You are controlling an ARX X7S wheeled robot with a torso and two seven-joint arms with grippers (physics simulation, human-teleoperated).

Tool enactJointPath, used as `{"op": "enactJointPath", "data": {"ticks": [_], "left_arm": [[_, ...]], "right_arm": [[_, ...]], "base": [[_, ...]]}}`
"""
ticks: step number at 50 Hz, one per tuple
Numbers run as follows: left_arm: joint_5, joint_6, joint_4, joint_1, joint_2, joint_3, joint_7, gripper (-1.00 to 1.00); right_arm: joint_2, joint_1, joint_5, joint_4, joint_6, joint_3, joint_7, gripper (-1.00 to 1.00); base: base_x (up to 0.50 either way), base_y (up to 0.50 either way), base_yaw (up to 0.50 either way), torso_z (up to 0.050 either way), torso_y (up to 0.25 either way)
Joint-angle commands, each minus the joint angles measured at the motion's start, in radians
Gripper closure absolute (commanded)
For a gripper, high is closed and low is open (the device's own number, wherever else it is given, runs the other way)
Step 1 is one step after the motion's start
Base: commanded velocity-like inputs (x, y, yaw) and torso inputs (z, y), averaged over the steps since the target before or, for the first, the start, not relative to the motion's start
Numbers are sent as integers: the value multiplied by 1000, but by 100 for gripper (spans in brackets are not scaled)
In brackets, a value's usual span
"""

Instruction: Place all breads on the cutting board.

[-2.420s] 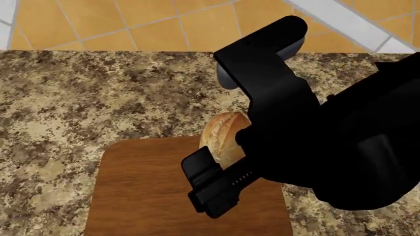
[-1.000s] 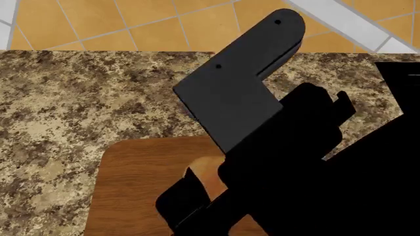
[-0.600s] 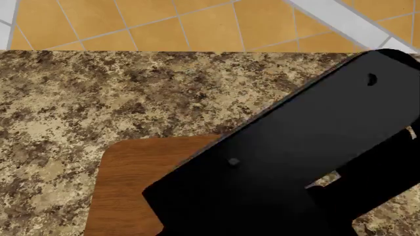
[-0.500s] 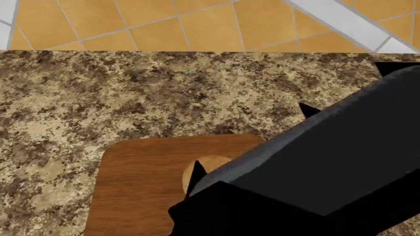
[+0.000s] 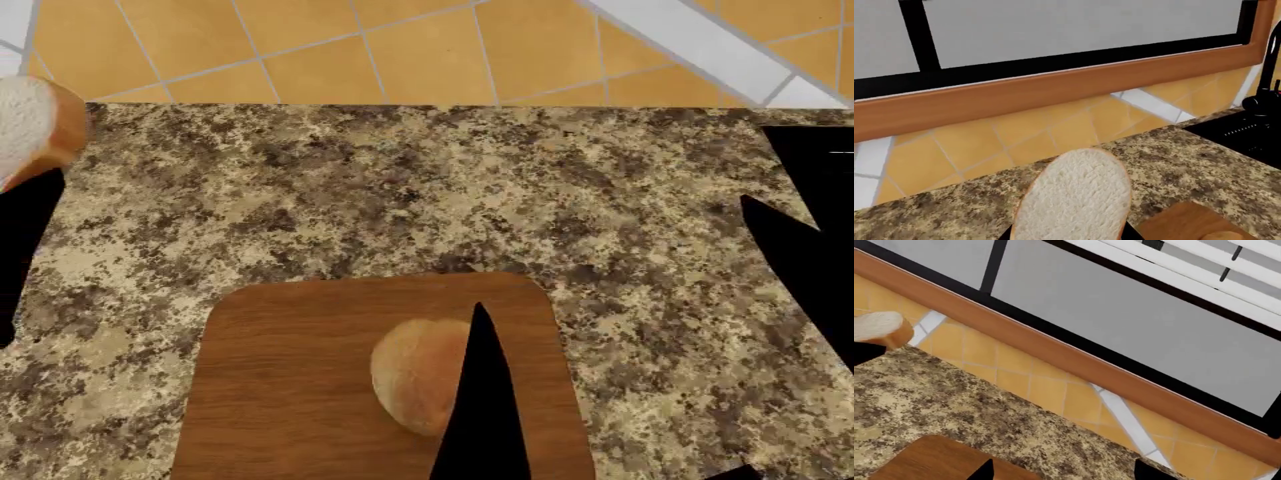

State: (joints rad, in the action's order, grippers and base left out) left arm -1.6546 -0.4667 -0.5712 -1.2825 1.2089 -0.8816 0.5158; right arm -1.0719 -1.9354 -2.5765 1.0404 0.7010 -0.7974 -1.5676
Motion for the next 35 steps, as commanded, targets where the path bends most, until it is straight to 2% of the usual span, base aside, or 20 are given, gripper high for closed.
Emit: {"op": "enactJointPath", "data": {"ticks": [1, 2, 6, 11, 13, 14, 15, 16, 17, 19, 24, 35], "left_arm": [[-80, -206, 73, -121, -115, -46, -5, 100], [-61, -215, 71, -125, -123, -52, -6, 100], [-95, -281, 87, -161, -156, -74, -1, 100], [-117, -329, 105, -198, -194, -88, 4, 100], [-124, -362, 126, -231, -226, -97, 11, 100], [-126, -378, 137, -245, -245, -104, 13, 100], [-116, -383, 137, -248, -251, -108, 14, 100], [-129, -396, 152, -250, -269, -120, 24, 100], [-161, -413, 166, -255, -279, -132, 34, 100], [-172, -425, 179, -252, -298, -148, 48, 100], [-113, -447, 197, -244, -362, -189, 63, 100], [-115, -478, 232, -247, -466, -238, 94, 100]], "right_arm": [[-8, 42, 22, 7, 19, 28, -3, -100], [29, 98, 18, 7, -9, 111, -3, -100], [37, 56, 32, 7, -24, 51, -3, -100], [43, 68, 22, 7, -19, 81, -3, -100], [82, 85, 14, 7, -42, 127, -3, -100], [67, 45, 24, 7, -40, 69, -3, -100], [79, 56, 25, 7, -50, 83, -3, -100], [44, 24, 34, 7, -31, 13, -3, -100], [56, 58, 32, 7, -33, 62, -3, -100], [43, 44, 23, 7, -33, 55, -3, -100], [44, 59, 10, 7, -37, 92, -3, -100], [2, 246, -19, 7, 65, 304, -3, -100]], "base": [[0, 0, 0, 0, 0], [0, 0, 0, 0, 0], [0, 0, 0, 0, 0], [0, 0, 0, 0, 0], [0, 0, 0, 0, 0], [0, 0, 0, 0, 0], [0, 0, 0, 0, 0], [0, 0, 0, 0, 0], [0, 0, 0, 0, 0], [0, 0, 0, 0, 0], [0, 0, 0, 0, 0], [0, 0, 0, 0, 0]]}}
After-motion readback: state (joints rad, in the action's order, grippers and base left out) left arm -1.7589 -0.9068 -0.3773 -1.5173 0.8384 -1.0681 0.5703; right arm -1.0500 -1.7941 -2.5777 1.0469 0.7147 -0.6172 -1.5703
